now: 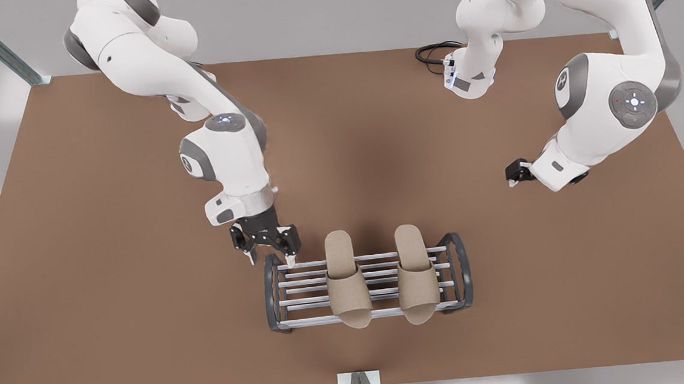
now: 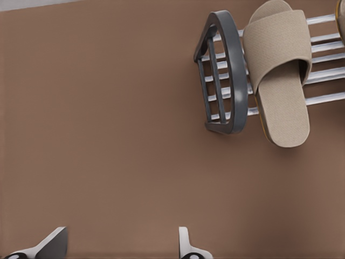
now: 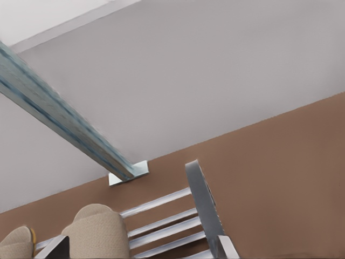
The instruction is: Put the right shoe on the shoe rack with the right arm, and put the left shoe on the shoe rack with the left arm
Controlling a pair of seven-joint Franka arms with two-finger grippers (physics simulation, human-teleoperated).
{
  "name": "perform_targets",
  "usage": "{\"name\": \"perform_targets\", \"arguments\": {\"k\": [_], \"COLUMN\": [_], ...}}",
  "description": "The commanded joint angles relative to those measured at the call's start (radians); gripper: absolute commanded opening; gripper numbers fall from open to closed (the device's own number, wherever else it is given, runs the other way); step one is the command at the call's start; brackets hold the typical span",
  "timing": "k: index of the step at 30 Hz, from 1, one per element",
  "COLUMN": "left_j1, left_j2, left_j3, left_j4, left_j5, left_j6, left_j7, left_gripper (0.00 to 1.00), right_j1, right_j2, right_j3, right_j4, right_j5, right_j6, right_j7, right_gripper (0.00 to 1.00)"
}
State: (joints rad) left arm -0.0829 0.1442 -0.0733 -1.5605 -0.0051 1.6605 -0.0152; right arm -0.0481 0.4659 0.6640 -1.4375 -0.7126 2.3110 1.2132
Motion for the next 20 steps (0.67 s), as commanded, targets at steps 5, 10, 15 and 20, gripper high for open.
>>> {"name": "perform_targets", "arguments": {"k": [5, 10, 15, 20], "left_j1": [-0.001, -0.001, -0.018, -0.021], "left_j2": [-0.003, -0.003, 0.043, 0.061], "left_j3": [0.000, 0.000, -0.002, -0.002], "left_j4": [0.002, -0.001, 0.008, 0.014], "left_j5": [0.004, 0.004, 0.060, 0.066], "left_j6": [-0.010, -0.010, -0.005, 0.002], "left_j7": [0.014, 0.014, -0.057, -0.057], "left_gripper": [1.00, 1.00, 1.00, 1.00], "right_j1": [-0.256, -0.082, 0.016, 0.019], "right_j2": [-0.138, -0.339, -0.300, -0.277], "right_j3": [-0.136, -0.629, -0.660, -0.604], "right_j4": [0.009, -0.003, -0.001, 0.022], "right_j5": [0.281, 0.734, 0.722, 0.723], "right_j6": [-0.384, -0.688, -0.719, -0.696], "right_j7": [-0.711, -1.335, -1.275, -1.278], "right_gripper": [1.00, 1.00, 1.00, 1.00]}}
